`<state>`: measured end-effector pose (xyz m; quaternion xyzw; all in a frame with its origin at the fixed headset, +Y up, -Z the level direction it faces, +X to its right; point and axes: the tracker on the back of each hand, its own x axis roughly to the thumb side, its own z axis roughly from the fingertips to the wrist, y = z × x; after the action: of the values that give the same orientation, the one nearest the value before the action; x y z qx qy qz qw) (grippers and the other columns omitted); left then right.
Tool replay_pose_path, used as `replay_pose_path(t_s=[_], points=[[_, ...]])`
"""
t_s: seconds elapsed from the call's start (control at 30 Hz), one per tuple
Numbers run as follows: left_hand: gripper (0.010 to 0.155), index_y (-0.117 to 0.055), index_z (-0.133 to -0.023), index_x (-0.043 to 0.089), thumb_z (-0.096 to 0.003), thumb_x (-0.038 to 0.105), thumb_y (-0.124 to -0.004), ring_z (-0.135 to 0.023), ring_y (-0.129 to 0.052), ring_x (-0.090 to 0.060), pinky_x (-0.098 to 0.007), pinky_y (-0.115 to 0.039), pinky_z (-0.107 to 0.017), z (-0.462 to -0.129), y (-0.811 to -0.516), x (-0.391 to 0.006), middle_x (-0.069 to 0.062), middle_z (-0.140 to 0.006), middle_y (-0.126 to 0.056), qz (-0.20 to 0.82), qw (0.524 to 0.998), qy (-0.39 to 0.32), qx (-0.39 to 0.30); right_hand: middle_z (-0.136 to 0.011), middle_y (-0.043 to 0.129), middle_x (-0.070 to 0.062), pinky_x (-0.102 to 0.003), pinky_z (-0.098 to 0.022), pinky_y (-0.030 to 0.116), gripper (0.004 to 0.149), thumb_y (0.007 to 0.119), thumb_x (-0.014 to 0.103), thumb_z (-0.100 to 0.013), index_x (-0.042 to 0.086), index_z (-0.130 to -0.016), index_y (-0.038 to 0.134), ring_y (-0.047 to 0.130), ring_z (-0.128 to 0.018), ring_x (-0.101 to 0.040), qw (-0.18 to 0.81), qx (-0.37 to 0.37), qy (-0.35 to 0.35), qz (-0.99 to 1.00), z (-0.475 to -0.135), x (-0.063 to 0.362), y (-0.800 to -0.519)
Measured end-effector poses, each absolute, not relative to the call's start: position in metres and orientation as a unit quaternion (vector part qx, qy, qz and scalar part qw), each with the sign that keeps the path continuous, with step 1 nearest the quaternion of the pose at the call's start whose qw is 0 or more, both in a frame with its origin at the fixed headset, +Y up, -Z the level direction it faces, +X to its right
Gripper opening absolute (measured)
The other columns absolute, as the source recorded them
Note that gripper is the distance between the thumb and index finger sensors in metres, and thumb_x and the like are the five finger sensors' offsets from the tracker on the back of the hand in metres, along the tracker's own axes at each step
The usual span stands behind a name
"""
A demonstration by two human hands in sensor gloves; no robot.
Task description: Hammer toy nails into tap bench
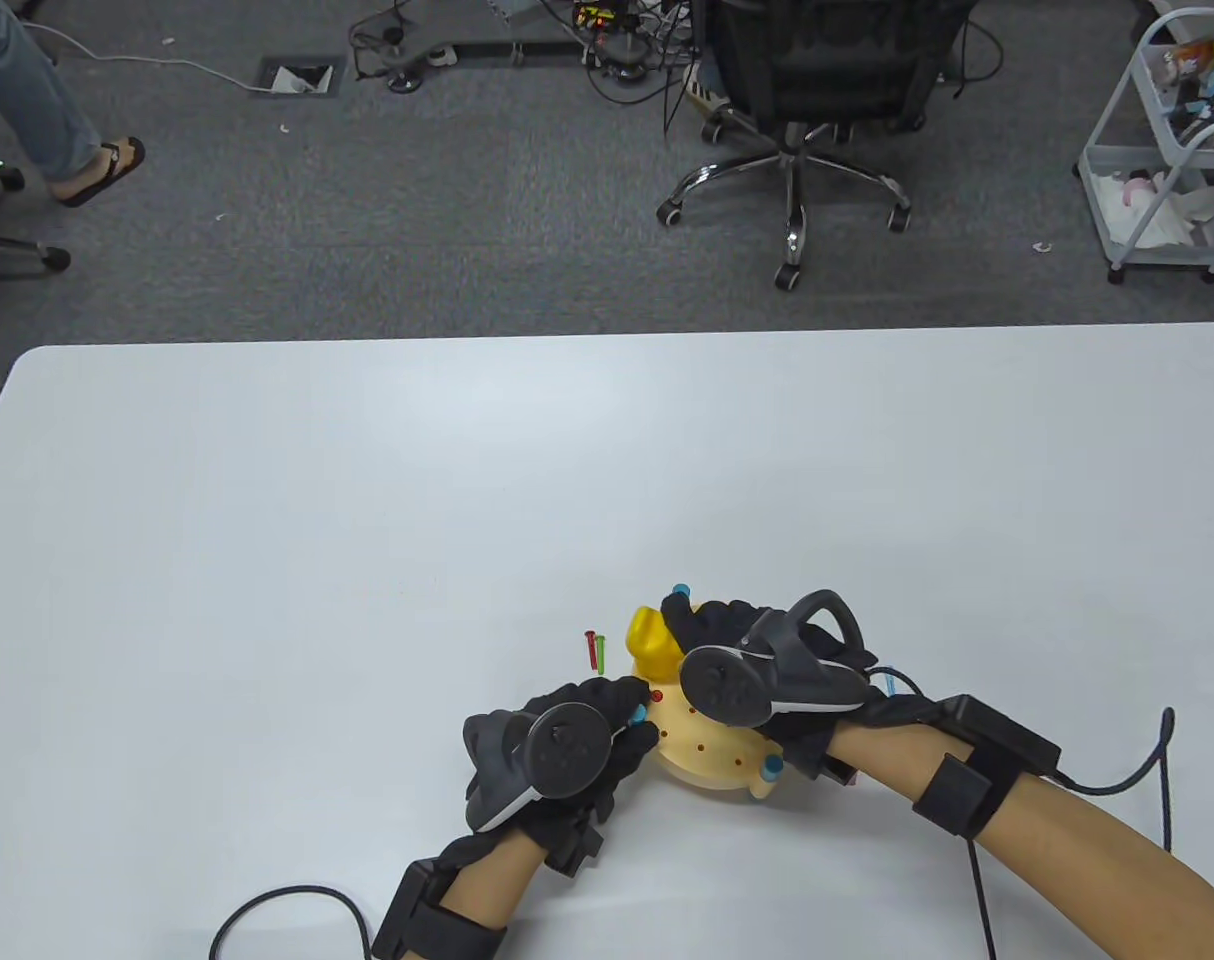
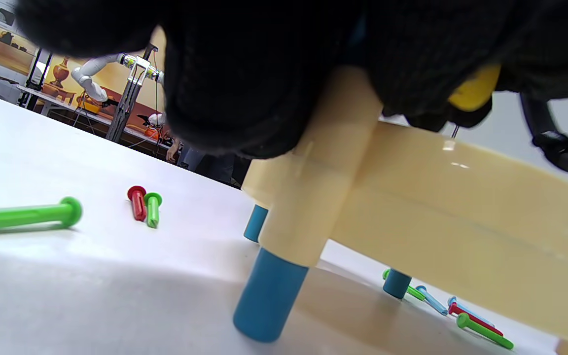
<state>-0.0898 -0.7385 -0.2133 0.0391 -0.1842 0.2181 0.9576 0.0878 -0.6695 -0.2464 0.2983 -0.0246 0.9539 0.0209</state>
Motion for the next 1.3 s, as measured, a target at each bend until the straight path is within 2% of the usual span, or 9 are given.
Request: replay_pose_path(t_s=[0.03, 0.07, 0.1, 0.2, 0.33, 0.43, 0.6, 0.83, 1.3], points=[[0.054, -0.08, -0.083, 0.024, -0.0335, 0.045, -0.085, -0.039, -0.098, -0.019, -0.039, -0.081, -0.028, -0.213, -0.739, -0.09, -0.009, -0.071, -0.098, 0.219, 0.958, -0.183, 0.037, -0.08, 0.082, -0.018, -0.035, -0.032, 0.084, 0.067, 0.068, 0.035, -0.048, 0.001, -0.103, 0.052, 0.093, -0.049, -0.03, 0.033, 0.312, -0.054, 0.948, -0.246, 0.086, -0.671], [0.054, -0.08, -0.083, 0.024, -0.0335, 0.045, -0.085, -0.039, -0.098, -0.02, -0.039, -0.081, -0.028, -0.213, -0.738, -0.09, -0.009, -0.07, -0.098, 0.217, 0.958, -0.183, 0.039, -0.078, 0.085, -0.018, -0.036, -0.03, 0.086, 0.068, 0.068, 0.034, -0.046, -0.003, -0.101, 0.053, 0.096, -0.047, -0.03, -0.038, 0.325, 0.04, 0.944, -0.251, 0.082, -0.686], [0.054, -0.08, -0.083, 0.024, -0.0335, 0.045, -0.085, -0.039, -0.098, -0.02, -0.039, -0.081, -0.029, -0.213, -0.738, -0.09, -0.009, -0.07, -0.098, 0.214, 0.959, -0.183, 0.039, -0.083, 0.079, -0.011, -0.032, -0.036, 0.085, 0.069, 0.062, 0.039, -0.047, 0.002, -0.103, 0.044, 0.094, -0.056, -0.024, -0.073, 0.287, 0.059, 0.953, -0.251, 0.085, -0.683], [0.054, -0.08, -0.083, 0.026, -0.0338, 0.047, -0.084, -0.041, -0.097, -0.019, -0.039, -0.08, -0.03, -0.214, -0.737, -0.091, -0.007, -0.071, -0.098, 0.204, 0.96, -0.189, 0.033, -0.079, 0.082, -0.015, -0.033, -0.033, 0.085, 0.067, 0.064, 0.037, -0.047, 0.0, -0.102, 0.051, 0.095, -0.049, -0.026, 0.055, 0.278, -0.032, 0.958, -0.247, 0.102, -0.667], [0.064, -0.072, -0.092, 0.022, -0.0359, 0.052, -0.078, -0.049, -0.095, -0.02, -0.039, -0.079, -0.036, -0.218, -0.722, -0.107, -0.009, -0.079, -0.092, 0.2, 0.958, -0.208, 0.0, -0.081, 0.081, -0.016, -0.034, -0.035, 0.084, 0.068, 0.063, 0.038, -0.048, 0.0, -0.103, 0.049, 0.094, -0.051, -0.026, 0.18, 0.218, -0.034, 0.959, -0.244, 0.145, -0.641], [0.057, -0.075, -0.09, 0.023, -0.039, 0.047, -0.079, -0.048, -0.095, -0.02, -0.04, -0.079, -0.035, -0.219, -0.709, -0.134, -0.01, -0.077, -0.094, 0.221, 0.961, -0.163, 0.046, -0.081, 0.081, -0.016, -0.034, -0.034, 0.084, 0.067, 0.062, 0.038, -0.049, 0.0, -0.103, 0.051, 0.094, -0.05, -0.026, 0.216, 0.19, -0.069, 0.955, -0.234, 0.183, -0.636], [0.052, -0.079, -0.088, 0.019, -0.0405, 0.039, -0.08, -0.046, -0.097, -0.024, -0.043, -0.08, -0.033, -0.24, -0.729, -0.153, -0.015, -0.074, -0.096, 0.092, 0.996, -0.008, 0.002, -0.08, 0.083, -0.015, -0.033, -0.033, 0.084, 0.067, 0.062, 0.039, -0.049, 0.001, -0.103, 0.052, 0.095, -0.049, -0.025, 0.276, 0.154, -0.114, 0.942, -0.215, 0.233, -0.645], [0.058, -0.078, -0.087, 0.015, -0.0365, 0.042, -0.085, -0.041, -0.098, -0.023, -0.043, -0.081, -0.03, -0.273, -0.764, -0.132, -0.014, -0.07, -0.097, -0.032, 0.99, 0.081, -0.111, -0.079, 0.084, -0.014, -0.033, -0.032, 0.084, 0.067, 0.062, 0.04, -0.049, 0.001, -0.102, 0.054, 0.095, -0.048, -0.024, 0.334, 0.124, -0.159, 0.921, -0.199, 0.267, -0.659], [0.058, -0.073, -0.088, 0.004, -0.0375, 0.03, -0.085, -0.026, -0.094, -0.007, -0.036, -0.086, -0.026, -0.275, -0.771, -0.127, -0.018, -0.062, -0.095, -0.017, 0.99, 0.102, -0.098, -0.078, 0.084, -0.014, -0.032, -0.031, 0.084, 0.067, 0.062, 0.041, -0.049, 0.001, -0.102, 0.055, 0.096, -0.046, -0.024, 0.387, 0.088, -0.16, 0.904, -0.196, 0.295, -0.688]])
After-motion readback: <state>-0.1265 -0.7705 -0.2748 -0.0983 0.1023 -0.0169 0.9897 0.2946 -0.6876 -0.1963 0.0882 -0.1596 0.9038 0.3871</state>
